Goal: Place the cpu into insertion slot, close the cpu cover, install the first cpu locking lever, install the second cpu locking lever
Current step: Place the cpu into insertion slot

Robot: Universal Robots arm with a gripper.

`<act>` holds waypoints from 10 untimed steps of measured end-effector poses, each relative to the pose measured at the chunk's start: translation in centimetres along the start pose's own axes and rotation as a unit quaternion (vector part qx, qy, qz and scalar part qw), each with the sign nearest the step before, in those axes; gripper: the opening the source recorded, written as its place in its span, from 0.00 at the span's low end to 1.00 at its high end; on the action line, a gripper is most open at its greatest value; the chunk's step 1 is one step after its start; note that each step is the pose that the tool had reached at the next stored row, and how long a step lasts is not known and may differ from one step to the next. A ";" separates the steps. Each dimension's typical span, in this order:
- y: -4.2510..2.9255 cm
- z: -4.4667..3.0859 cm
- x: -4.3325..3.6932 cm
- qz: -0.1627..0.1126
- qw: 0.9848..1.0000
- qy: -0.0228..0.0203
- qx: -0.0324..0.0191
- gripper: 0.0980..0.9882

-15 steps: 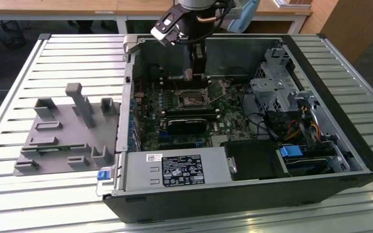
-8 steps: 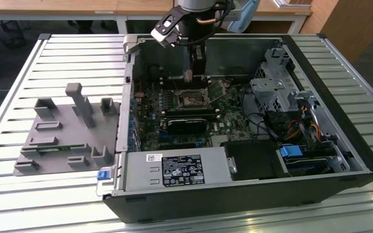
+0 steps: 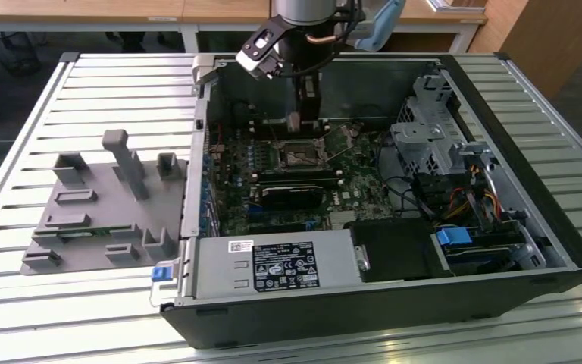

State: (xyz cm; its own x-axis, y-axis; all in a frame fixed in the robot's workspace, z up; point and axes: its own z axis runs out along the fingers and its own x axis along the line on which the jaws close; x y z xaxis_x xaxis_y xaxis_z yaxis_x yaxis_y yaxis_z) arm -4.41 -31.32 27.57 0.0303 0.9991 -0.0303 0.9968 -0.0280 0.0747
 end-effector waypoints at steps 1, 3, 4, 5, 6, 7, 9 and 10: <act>-0.01 0.17 0.05 -0.002 1.000 0.000 0.000 0.48; -0.03 0.43 0.11 -0.012 1.000 0.001 0.000 0.48; -0.04 0.57 0.13 -0.015 1.000 0.001 -0.001 0.48; -0.05 0.75 0.14 -0.016 1.000 0.001 -0.001 0.48; -0.05 0.93 0.16 -0.016 1.000 0.001 0.000 0.48; -0.03 1.11 0.18 -0.016 1.000 0.001 0.000 0.48; 0.03 1.49 0.24 -0.016 1.000 0.001 -0.001 0.48; 0.04 1.67 0.26 -0.016 1.000 0.001 -0.001 0.48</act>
State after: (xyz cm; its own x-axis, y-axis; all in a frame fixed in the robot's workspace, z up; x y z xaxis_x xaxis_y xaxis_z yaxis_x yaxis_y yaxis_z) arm -4.24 -31.12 25.90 -0.0019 0.9995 -0.0302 0.9972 0.0042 0.0748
